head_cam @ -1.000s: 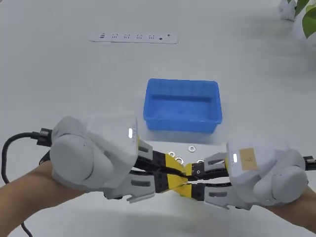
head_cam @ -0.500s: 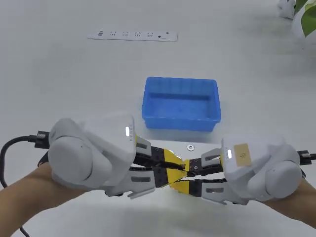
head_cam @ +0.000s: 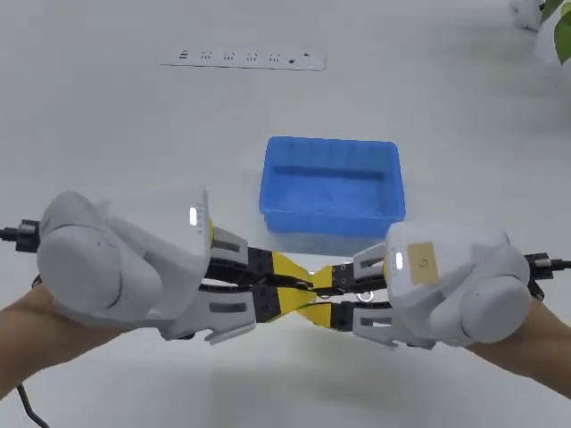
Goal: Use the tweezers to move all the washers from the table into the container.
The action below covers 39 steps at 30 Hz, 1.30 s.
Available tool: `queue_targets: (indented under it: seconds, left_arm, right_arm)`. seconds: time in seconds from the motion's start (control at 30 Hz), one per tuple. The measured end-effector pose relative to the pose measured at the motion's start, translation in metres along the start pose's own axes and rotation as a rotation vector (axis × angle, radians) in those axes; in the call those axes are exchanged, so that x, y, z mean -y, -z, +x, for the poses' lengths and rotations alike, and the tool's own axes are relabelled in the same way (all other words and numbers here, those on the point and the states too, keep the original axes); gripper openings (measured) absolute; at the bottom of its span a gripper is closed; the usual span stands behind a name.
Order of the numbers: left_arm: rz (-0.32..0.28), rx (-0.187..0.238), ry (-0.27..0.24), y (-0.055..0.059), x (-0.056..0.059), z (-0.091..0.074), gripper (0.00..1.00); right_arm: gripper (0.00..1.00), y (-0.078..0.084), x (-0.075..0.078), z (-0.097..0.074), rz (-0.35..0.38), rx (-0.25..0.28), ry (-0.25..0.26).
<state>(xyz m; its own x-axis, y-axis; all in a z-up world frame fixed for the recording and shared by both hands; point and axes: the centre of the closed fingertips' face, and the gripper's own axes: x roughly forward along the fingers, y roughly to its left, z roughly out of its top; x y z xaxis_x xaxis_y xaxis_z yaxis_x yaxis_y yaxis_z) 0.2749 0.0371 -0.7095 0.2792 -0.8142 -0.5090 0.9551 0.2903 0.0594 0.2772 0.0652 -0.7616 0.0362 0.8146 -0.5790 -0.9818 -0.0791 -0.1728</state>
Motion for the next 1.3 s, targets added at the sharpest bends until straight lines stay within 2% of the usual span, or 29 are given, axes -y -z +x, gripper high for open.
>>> queue_targets:
  seconds: [0.07, 0.23, 0.4, 0.83, 1.3]
  left_arm:
    - [-0.002, 0.010, -0.013, -0.001, -0.007, -0.002, 0.07]
    - [-0.001, -0.013, -0.035, 0.009, -0.018, -0.006, 0.07]
    - [0.001, -0.022, -0.036, 0.010, -0.018, -0.007, 0.07]
    - [0.005, -0.027, -0.032, 0.009, -0.018, -0.003, 0.07]
    - [0.001, -0.049, -0.030, 0.015, -0.020, -0.002, 0.07]
  right_arm:
    - [0.09, -0.001, 0.006, 0.001, -0.023, -0.013, 0.015]
    - [0.09, 0.003, 0.014, 0.004, -0.018, -0.036, 0.026]
    - [0.10, 0.002, 0.016, 0.007, 0.030, -0.017, 0.030]
    - [0.10, 0.003, 0.014, 0.011, 0.065, -0.003, 0.022]
    - [0.11, 0.006, 0.013, 0.016, 0.091, -0.005, 0.020]
